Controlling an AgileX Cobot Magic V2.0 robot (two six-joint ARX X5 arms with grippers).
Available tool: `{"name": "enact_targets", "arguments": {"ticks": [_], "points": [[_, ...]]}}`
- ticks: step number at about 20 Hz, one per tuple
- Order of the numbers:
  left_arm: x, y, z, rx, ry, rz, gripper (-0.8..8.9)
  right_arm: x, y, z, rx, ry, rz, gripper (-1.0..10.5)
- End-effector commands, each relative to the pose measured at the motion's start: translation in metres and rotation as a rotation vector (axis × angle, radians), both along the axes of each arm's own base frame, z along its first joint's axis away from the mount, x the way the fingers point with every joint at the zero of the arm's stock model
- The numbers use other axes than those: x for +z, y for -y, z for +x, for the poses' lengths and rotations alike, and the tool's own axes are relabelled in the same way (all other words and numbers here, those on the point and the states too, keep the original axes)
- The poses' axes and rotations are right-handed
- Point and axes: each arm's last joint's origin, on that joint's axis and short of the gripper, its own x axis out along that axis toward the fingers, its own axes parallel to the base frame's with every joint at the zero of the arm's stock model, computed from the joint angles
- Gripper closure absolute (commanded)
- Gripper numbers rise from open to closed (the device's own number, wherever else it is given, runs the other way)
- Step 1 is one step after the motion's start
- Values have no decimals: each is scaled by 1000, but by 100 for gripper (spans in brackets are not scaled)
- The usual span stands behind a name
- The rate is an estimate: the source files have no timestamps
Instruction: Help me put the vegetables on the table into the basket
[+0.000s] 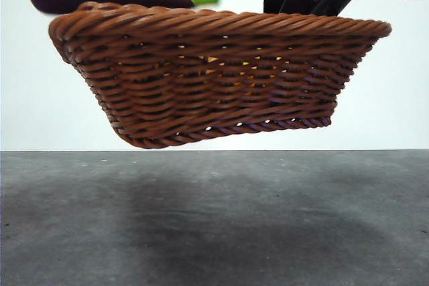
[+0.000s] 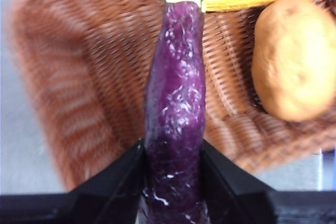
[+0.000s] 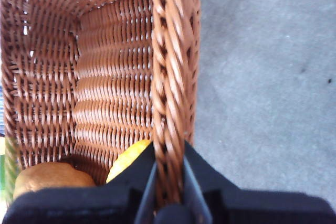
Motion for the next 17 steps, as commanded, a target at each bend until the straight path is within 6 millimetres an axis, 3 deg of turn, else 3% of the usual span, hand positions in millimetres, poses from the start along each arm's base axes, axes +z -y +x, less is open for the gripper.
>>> {"name": "enact_targets", "arguments": {"ticks": [1, 7, 12, 15, 17], "points": [[-15, 16, 7, -93, 1, 64, 822, -1, -1, 0, 18, 2, 12, 958], [-51, 42, 31, -145, -32, 186, 822, -2, -1, -1, 27, 1, 2, 958], [-50, 38, 38, -33, -46, 140, 799, -2, -1, 0, 32, 18, -7, 958], [-49, 35, 40, -18, -46, 138, 541, -2, -1, 0, 32, 20, -5, 958], [-48, 34, 39, -9, -36, 142, 523, -2, -1, 0, 32, 20, -5, 958]]}}
